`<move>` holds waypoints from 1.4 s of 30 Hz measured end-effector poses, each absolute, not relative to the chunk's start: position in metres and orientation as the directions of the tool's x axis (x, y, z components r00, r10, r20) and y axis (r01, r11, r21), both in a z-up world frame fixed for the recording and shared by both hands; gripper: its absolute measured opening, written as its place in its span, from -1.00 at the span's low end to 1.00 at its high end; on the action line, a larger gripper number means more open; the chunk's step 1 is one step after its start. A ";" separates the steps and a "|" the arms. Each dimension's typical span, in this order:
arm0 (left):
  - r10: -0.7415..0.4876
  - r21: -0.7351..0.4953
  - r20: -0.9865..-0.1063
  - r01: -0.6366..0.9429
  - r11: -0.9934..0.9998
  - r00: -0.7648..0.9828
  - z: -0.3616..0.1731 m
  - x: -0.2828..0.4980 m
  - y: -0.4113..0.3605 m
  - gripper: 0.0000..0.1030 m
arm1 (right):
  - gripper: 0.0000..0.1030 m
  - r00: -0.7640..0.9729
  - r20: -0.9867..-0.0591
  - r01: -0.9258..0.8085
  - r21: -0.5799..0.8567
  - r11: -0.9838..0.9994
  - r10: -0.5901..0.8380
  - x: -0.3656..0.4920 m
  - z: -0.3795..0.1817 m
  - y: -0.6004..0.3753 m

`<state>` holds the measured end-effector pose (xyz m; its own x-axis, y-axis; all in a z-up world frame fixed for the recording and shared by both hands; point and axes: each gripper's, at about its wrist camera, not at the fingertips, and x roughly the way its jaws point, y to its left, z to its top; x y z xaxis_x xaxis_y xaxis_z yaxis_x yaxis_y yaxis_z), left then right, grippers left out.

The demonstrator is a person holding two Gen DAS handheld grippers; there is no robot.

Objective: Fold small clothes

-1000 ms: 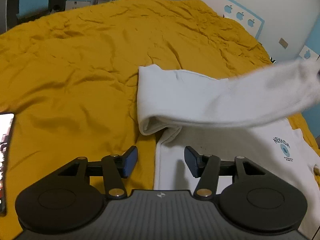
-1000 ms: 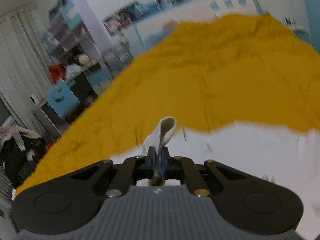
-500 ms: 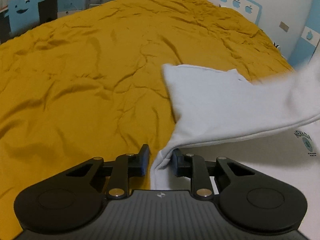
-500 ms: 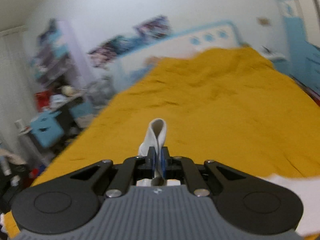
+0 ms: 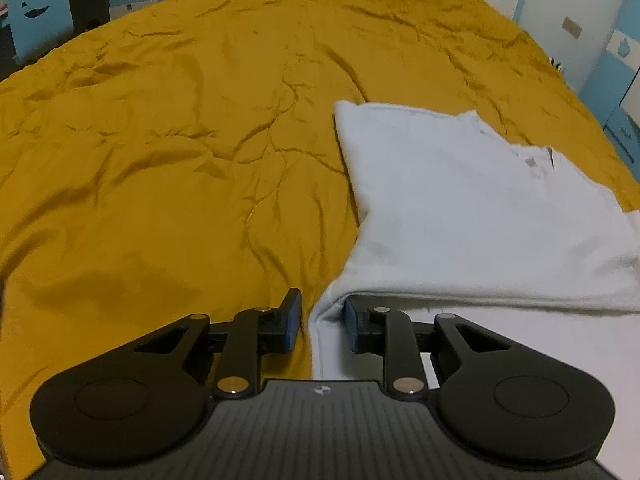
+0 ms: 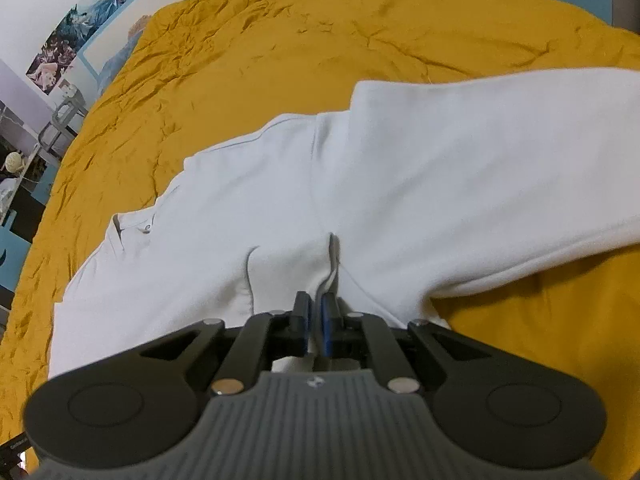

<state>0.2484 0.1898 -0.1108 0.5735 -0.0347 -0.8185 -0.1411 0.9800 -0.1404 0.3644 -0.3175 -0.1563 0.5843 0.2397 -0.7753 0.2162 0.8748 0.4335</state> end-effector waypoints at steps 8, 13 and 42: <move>-0.080 -0.121 -0.781 -0.026 0.992 0.619 -0.065 0.227 0.183 -0.35 | -0.86 0.609 -0.777 0.207 0.351 0.913 0.161 0.349 -0.142 -0.334; -0.085 -0.099 -0.745 0.016 0.995 0.662 -0.048 0.240 0.169 -0.31 | -0.84 0.623 -0.747 0.093 0.367 0.925 0.234 0.331 -0.120 -0.326; -0.106 -0.136 -0.703 0.013 0.991 0.703 -0.033 0.252 0.080 0.23 | -0.19 0.771 -0.636 0.291 0.341 0.894 -0.008 0.207 -0.016 -0.482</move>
